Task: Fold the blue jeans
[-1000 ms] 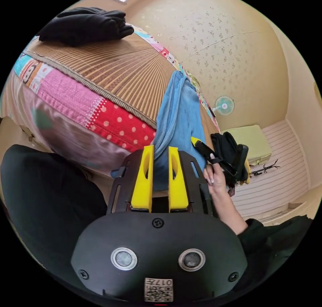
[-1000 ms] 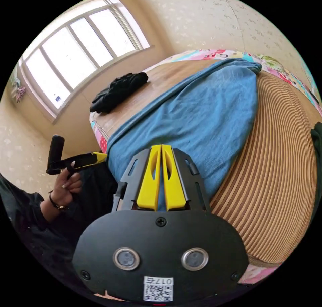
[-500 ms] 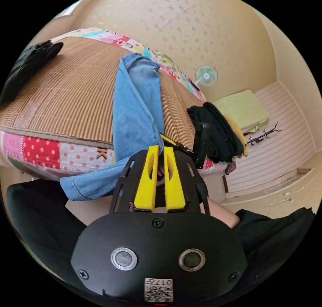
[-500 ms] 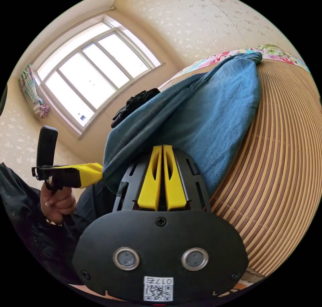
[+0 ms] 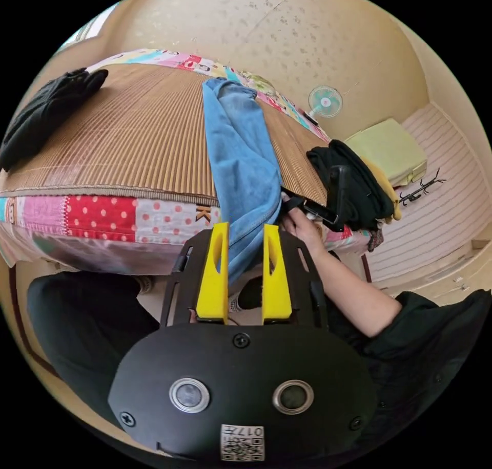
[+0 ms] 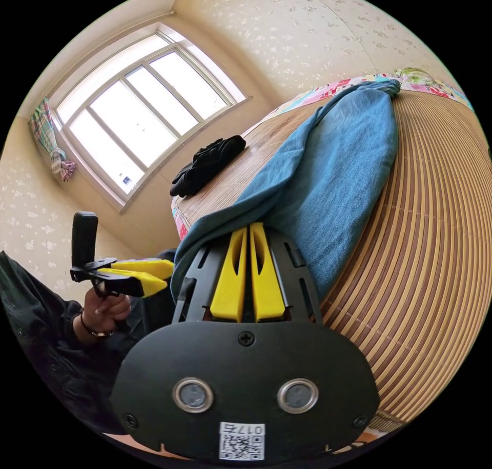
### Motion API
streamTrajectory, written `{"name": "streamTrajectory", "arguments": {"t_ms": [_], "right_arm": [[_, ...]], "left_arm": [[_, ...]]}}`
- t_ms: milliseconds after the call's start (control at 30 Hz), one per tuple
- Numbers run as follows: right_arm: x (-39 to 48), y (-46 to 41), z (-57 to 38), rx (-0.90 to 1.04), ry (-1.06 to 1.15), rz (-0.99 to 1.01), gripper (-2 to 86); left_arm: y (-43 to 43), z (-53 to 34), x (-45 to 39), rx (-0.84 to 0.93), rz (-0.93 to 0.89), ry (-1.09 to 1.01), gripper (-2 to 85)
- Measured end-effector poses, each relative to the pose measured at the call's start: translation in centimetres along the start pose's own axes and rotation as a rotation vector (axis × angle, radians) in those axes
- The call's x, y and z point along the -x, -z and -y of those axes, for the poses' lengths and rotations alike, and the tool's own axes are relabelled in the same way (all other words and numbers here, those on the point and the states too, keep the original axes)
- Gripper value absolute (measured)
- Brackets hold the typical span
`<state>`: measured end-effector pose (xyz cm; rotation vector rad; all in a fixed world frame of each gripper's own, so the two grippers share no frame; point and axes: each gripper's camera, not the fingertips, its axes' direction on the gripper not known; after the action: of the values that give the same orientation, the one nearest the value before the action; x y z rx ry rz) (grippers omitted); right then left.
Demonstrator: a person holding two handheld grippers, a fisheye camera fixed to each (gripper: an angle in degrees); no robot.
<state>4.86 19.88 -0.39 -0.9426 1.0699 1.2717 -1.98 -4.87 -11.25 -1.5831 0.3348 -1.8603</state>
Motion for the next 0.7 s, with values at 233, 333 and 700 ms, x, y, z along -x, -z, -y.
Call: {"name": "streamTrajectory", "arguments": {"t_ms": [233,333,700], "right_arm": [[-0.1,0.1,-0.2,0.001,0.000,0.001,0.6],[-0.2,0.1,-0.2,0.001,-0.001,0.002,0.5],[0.5,-0.3,0.1,0.024,-0.005,-0.028,0.4]], "left_arm": [[-0.5,1.0,0.0,0.123,-0.065,0.010,1.9],[3.7,-0.2,2.2,0.059,-0.098,0.084,0.8],[9.4,-4.7,11.1,-0.140,-0.067,0.410,2.1]]}}
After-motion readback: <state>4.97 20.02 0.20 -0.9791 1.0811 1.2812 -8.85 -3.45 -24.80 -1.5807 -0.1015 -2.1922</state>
